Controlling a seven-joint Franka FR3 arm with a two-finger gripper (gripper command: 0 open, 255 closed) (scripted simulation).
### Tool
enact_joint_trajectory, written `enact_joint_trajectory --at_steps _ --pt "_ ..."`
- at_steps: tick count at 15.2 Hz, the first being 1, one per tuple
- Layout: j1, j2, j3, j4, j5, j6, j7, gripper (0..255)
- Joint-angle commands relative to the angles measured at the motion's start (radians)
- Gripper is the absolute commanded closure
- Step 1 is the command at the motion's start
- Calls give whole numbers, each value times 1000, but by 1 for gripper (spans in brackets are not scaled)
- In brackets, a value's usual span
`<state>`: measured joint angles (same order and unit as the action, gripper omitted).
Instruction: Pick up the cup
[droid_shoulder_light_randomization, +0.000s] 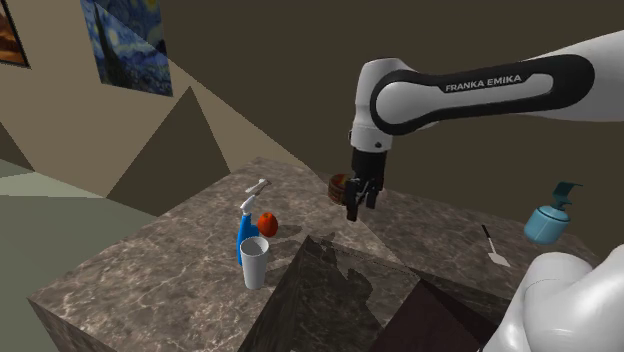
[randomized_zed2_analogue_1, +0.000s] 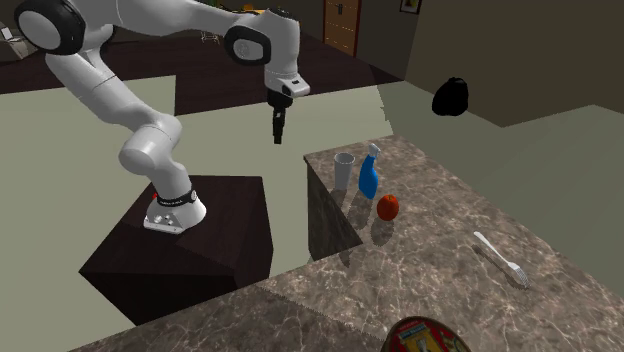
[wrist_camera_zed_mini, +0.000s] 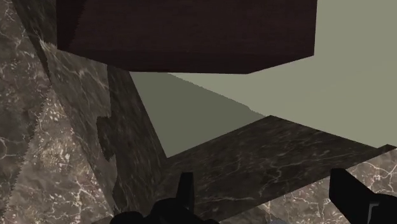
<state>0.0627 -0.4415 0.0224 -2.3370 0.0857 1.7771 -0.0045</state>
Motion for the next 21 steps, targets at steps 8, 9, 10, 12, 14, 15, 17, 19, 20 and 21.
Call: enact_joint_trajectory --at_steps 8,9,10,12,14,15,17,19,20,21 --pt "23 324 48 149 17 197 75 0" --pt "26 361 52 173 17 213 83 0" --pt "28 398 55 197 16 228 92 0" --pt "34 473 62 251 12 254 109 0" --pt "40 548 67 309 7 275 126 0" --pt "44 586 69 341 4 284 135 0" --pt "51 662 71 408 -2 298 151 0" --pt "59 739 73 481 -9 306 168 0" --pt "63 778 73 520 -12 308 176 0" --pt "68 817 73 561 -16 309 183 0"
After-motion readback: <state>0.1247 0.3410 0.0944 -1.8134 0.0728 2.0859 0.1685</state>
